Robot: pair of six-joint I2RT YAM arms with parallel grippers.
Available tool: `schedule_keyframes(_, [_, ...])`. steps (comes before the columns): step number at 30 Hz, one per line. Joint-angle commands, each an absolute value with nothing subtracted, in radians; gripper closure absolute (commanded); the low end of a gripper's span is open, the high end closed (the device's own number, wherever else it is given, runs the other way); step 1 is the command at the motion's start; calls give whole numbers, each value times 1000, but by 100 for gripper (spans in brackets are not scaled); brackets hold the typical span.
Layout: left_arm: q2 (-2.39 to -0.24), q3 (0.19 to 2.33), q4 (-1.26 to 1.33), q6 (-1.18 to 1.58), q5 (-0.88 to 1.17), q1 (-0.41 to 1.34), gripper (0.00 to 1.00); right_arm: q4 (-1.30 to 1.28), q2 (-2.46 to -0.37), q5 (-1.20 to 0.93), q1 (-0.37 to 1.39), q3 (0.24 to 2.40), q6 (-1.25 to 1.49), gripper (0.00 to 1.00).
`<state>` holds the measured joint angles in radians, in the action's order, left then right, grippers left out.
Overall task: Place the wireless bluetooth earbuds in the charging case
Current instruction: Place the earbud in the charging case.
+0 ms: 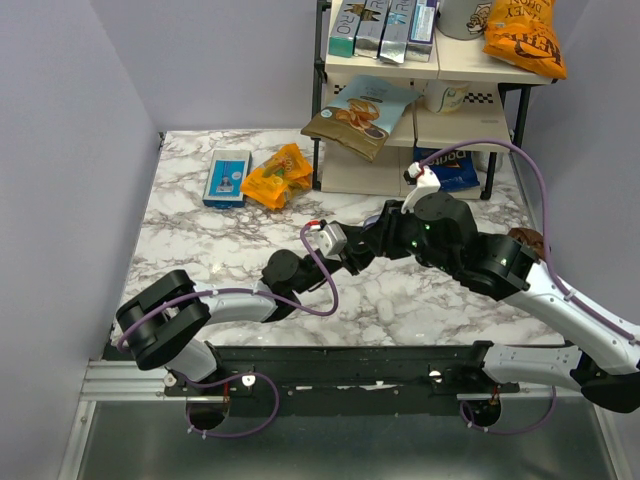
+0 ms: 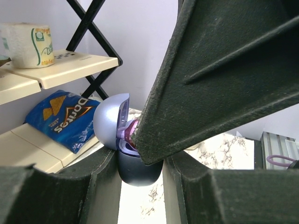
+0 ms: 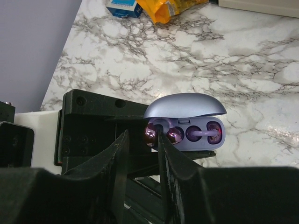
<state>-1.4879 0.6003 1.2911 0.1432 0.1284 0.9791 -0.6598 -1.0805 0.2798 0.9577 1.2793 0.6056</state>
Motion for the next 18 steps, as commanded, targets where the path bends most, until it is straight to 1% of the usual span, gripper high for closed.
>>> schedule_keyframes(1, [-1489, 629, 1690, 144, 149, 979, 100, -681, -1069, 279, 962, 1315, 595, 58])
schedule_keyframes(7, [-1494, 629, 1690, 143, 146, 977, 100, -689, -1071, 272, 962, 1319, 589, 55])
schedule_keyframes(18, [-1496, 634, 1690, 144, 140, 977, 100, -693, -1055, 247, 963, 1309, 597, 54])
